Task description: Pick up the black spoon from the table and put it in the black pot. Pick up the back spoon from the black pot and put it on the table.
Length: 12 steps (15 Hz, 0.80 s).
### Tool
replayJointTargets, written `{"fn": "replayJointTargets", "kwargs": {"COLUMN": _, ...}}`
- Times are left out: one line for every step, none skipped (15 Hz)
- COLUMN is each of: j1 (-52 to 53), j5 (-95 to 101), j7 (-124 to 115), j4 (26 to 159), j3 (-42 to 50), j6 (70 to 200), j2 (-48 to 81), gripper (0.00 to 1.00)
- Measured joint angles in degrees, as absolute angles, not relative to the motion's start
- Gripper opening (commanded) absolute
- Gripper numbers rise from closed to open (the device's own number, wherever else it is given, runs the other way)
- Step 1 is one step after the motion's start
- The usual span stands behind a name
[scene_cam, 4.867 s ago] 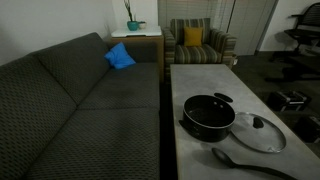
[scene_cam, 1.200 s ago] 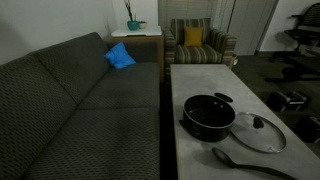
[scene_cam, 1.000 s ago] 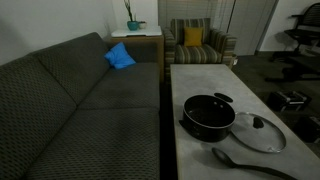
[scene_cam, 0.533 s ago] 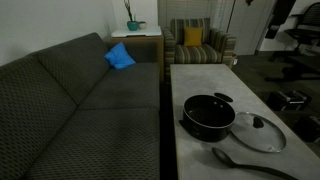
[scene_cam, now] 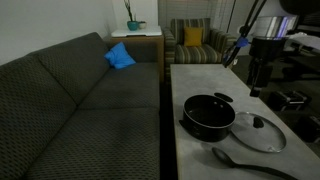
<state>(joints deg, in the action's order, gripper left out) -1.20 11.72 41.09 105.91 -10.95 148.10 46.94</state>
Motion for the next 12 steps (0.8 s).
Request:
{"fn": "replayJointTargets", "kwargs": {"j1": -1.23, "j5": 11.72, "j7": 41.24, "j4": 104.87, "j3": -10.96, "j6": 148.07, "j2": 49.14, "gripper": 1.00}}
{"fn": "replayJointTargets", "kwargs": {"j1": -1.31, "j5": 11.72, "j7": 41.26, "j4": 103.95, "j3": -11.00, "j6": 147.96, "j2": 50.98, "gripper": 1.00}}
{"fn": "replayJointTargets", "kwargs": {"j1": -1.40, "j5": 11.72, "j7": 41.26, "j4": 103.14, "j3": -11.06, "j6": 147.92, "j2": 52.47, "gripper": 1.00}}
{"fn": "replayJointTargets", "kwargs": {"j1": -1.43, "j5": 11.72, "j7": 41.27, "j4": 102.49, "j3": -11.08, "j6": 147.89, "j2": 53.38, "gripper": 1.00}}
{"fn": "replayJointTargets", "kwargs": {"j1": -1.45, "j5": 11.71, "j7": 41.28, "j4": 102.10, "j3": -11.10, "j6": 147.84, "j2": 53.75, "gripper": 1.00}}
{"fn": "replayJointTargets", "kwargs": {"j1": -1.46, "j5": 11.71, "j7": 41.28, "j4": 101.87, "j3": -11.13, "j6": 147.73, "j2": 53.76, "gripper": 1.00}}
{"fn": "replayJointTargets", "kwargs": {"j1": -1.47, "j5": 11.71, "j7": 41.28, "j4": 101.64, "j3": -11.19, "j6": 147.55, "j2": 53.76, "gripper": 1.00}}
{"fn": "replayJointTargets", "kwargs": {"j1": -1.42, "j5": 11.72, "j7": 41.23, "j4": 101.54, "j3": -11.20, "j6": 147.54, "j2": 53.76, "gripper": 1.00}}
{"fn": "replayJointTargets", "kwargs": {"j1": -1.33, "j5": 11.85, "j7": 41.22, "j4": 101.53, "j3": -11.20, "j6": 147.54, "j2": 53.76, "gripper": 1.00}}
{"fn": "replayJointTargets", "kwargs": {"j1": -1.20, "j5": 11.94, "j7": 41.22, "j4": 101.52, "j3": -11.19, "j6": 147.49, "j2": 53.78, "gripper": 1.00}}
{"fn": "replayJointTargets", "kwargs": {"j1": -1.06, "j5": 11.95, "j7": 41.22, "j4": 101.43, "j3": -11.14, "j6": 147.25, "j2": 53.97, "gripper": 1.00}}
{"fn": "replayJointTargets", "kwargs": {"j1": -0.91, "j5": 11.95, "j7": 41.22, "j4": 101.19, "j3": -10.99, "j6": 146.83, "j2": 54.52, "gripper": 1.00}}
